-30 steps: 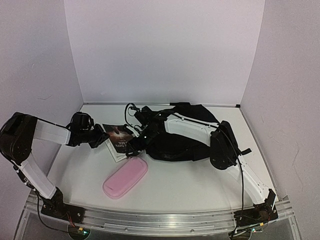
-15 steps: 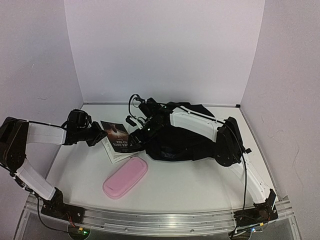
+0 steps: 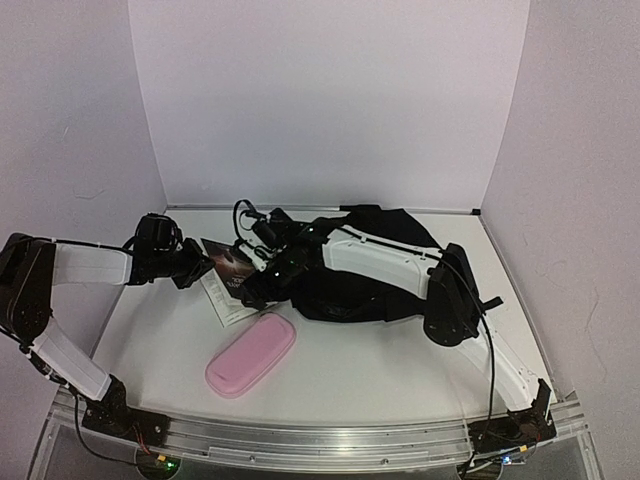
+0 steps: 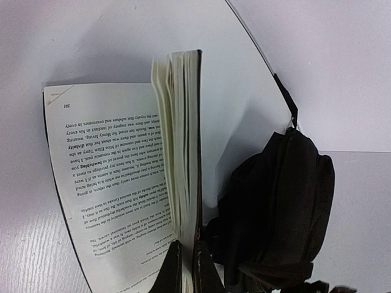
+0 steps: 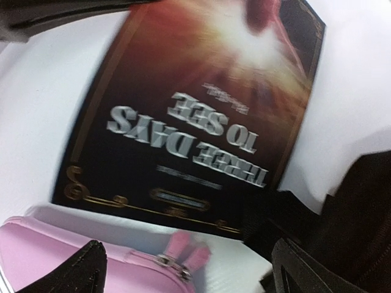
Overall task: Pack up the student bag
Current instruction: Pick up the book from the center of the board.
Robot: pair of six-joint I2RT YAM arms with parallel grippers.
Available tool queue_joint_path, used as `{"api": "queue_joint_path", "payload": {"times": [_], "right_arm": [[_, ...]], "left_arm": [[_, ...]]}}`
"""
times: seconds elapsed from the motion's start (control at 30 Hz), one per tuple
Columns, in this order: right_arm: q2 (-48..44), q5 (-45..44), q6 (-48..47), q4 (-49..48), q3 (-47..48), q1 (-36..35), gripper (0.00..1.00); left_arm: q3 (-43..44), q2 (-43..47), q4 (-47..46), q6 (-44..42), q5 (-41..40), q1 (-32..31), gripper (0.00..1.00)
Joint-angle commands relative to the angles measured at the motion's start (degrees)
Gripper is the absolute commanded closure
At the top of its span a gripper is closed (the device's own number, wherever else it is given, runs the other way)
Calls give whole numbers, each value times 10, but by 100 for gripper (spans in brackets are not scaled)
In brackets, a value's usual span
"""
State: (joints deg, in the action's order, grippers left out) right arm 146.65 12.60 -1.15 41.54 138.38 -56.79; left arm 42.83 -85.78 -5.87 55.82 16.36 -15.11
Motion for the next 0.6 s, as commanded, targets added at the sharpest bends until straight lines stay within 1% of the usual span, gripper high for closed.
{"api": "queue_joint_path", "payload": {"times": [0.0,0.13,0.2,0.4,0.5,0.57], "right_arm": [[-31,-83,-7,-36,33,-32,8],[-25,-90,-10,-49,38,-40,8],[-21,-113,-24,-55,36,-46,8],[-9,-235,-81,-107,13,-66,9],[0,-263,-108,-121,13,-75,13],[2,-260,-115,-123,10,-77,15]], "left_arm": [[38,8,-39,26,13,-2,100],[40,1,-45,37,20,-2,100],[37,0,-53,44,24,-2,100],[34,0,-67,58,34,-2,100],[34,-1,-68,61,36,-2,100],[35,-1,-67,64,36,-2,100]]}}
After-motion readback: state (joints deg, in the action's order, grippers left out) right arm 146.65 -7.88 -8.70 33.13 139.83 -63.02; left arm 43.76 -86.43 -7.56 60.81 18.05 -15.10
